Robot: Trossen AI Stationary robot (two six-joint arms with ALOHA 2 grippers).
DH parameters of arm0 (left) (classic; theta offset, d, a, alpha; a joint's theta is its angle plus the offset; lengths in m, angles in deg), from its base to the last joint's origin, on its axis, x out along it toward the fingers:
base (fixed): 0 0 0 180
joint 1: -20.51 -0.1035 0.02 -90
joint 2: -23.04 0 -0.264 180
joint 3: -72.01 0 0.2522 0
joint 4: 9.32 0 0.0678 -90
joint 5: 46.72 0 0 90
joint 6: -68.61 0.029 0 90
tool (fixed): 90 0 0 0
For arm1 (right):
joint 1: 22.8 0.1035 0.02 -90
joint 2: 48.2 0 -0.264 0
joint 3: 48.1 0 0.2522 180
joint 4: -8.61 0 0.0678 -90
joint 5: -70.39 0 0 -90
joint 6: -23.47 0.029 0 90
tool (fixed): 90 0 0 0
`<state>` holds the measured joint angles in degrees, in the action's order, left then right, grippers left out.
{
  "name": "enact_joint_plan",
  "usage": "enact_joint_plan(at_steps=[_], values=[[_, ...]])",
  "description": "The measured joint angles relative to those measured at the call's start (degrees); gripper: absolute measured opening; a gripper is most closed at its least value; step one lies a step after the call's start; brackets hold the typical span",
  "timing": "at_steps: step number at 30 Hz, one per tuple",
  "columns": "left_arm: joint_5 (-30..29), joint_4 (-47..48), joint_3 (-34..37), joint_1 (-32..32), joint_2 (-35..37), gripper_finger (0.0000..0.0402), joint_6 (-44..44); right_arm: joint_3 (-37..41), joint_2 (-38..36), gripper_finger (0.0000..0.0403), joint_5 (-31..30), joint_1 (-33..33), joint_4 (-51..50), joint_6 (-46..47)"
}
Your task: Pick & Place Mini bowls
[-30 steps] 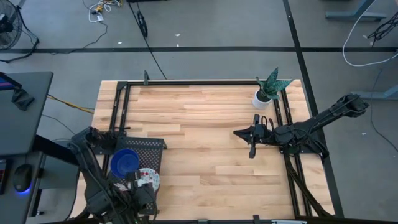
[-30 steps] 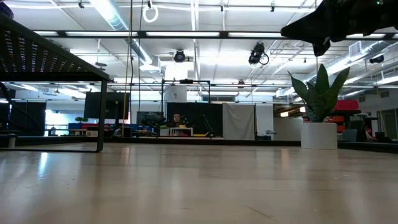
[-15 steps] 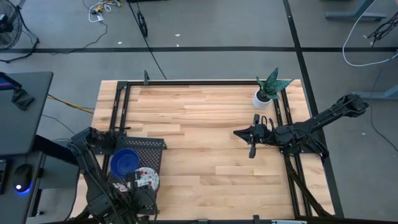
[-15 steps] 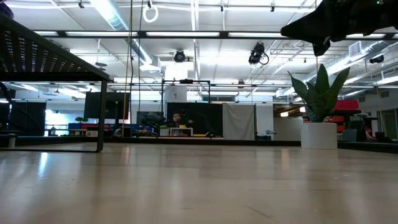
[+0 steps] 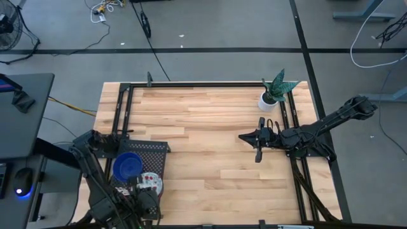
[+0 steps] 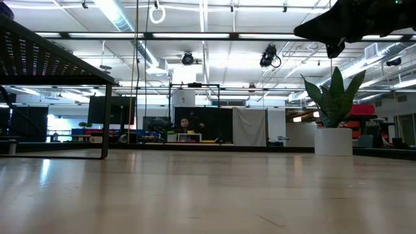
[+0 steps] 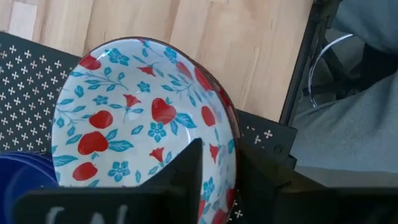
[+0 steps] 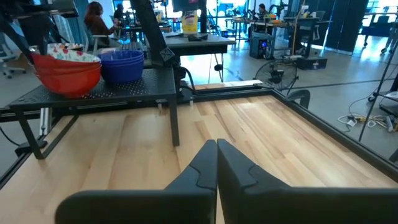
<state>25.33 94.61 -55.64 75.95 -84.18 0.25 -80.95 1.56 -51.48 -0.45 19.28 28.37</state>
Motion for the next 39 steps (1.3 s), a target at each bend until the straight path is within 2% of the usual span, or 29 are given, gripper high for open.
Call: enact_joint_plan(at_steps=[6, 10, 13, 19, 25, 28, 32, 34, 36, 39], values=[[2.1, 0.0, 0.0, -0.1, 0.0, 0.0167, -2.6, 0.0, 0.0, 0.0004, 0.0, 0.0, 0.0, 0.0], [5.7, -0.2, 0.0, -1.1, 0.0, 0.0224, -2.9, 0.0, 0.0, 0.0004, 0.0, 0.0, 0.0, 0.0], [7.5, -0.2, 0.0, -2.3, 0.0, 0.025, -1.6, 0.0, 0.0, 0.0004, 0.0, 0.0, 0.0, 0.0], [11.9, -0.2, -0.1, -4.2, 1.4, 0.0246, -0.3, 0.0, 0.0, 0.0004, 0.0, 0.0, 0.0, -0.6], [11.8, -0.2, -0.2, -4.5, 5.7, 0.0218, -1.8, 0.0, 0.0, 0.0004, 0.0, 0.0, -0.1, -0.8], [5.3, -0.2, -0.2, -4.3, 8.0, 0.0201, -1.2, 0.0, 0.0, 0.0004, 0.0, 0.0, -0.4, -0.8], [-16.8, -0.1, -0.2, -3.0, 9.4, 0.0169, 5.5, 0.0, 0.0, 0.0004, 0.0, 0.0, -2.4, 0.1], [-26.0, -0.2, -0.1, -3.7, 9.3, 0.0145, 9.7, 0.0, 0.0, 0.0004, 0.0, 0.0, -3.5, 0.7], [-29.5, -0.7, -0.1, -5.9, 9.4, 0.0117, 14.6, 0.0, 0.0, 0.0004, 0.0, 0.0, -4.3, 1.3], [-28.9, -7.6, 2.4, -12.3, 10.0, 0.0079, 25.6, 0.0, 0.0, 0.0004, 0.0, 0.0, -4.4, 1.7]])
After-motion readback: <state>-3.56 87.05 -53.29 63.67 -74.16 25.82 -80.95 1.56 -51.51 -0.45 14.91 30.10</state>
